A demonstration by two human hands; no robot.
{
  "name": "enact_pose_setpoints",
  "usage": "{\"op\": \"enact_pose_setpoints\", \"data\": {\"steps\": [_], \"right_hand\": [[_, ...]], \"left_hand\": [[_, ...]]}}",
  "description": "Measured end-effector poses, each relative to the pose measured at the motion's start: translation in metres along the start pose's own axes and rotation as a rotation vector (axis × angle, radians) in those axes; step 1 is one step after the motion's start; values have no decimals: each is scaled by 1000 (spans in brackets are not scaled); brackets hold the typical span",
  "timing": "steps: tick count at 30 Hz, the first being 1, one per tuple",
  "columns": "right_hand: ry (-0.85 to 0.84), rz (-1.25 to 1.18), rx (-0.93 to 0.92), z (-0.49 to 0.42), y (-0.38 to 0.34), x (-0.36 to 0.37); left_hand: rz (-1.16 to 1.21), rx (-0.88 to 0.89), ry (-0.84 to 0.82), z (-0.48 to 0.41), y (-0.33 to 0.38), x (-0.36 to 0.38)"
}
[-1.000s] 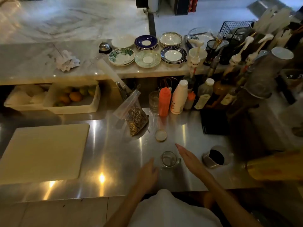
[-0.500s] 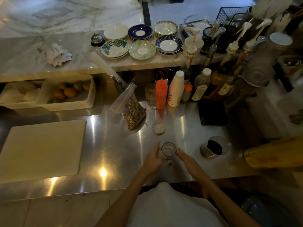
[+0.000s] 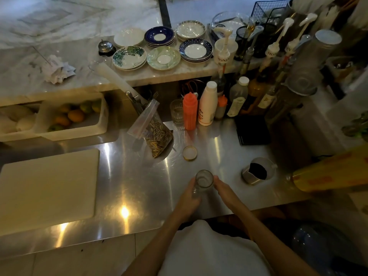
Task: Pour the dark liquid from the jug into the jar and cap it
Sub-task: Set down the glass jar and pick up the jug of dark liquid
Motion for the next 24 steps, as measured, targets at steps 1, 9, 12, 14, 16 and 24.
{"op": "enact_pose_setpoints", "data": {"steps": [1, 9, 12, 14, 16, 24], "right_hand": [[-12, 11, 5, 5, 2, -1], [15, -139, -57, 15, -8, 0], [-1, -138, -54, 11, -2, 13], [6, -150, -63, 9, 5, 17], [11, -146, -69, 7, 8, 17], [91, -96, -151, 17, 8, -34]], "left_hand": [[-8, 5, -4, -4, -2, -3], [-135, 106, -32, -15, -19, -10], [-172, 112, -28, -17, -22, -8], [-183, 109, -30, -18, -24, -7], [-194, 101, -44, -19, -27, -5], [-162, 146, 272, -4, -6, -9]]}}
Point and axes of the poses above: each hand's wrist, its own z-axis away from the middle knuckle, its own x-axis out of the palm, y = z × x, the point moved 3 cm from there along -z, towards the middle knuckle, and after that the axes turned 8 degrees about -x, right-handed, at the moved point
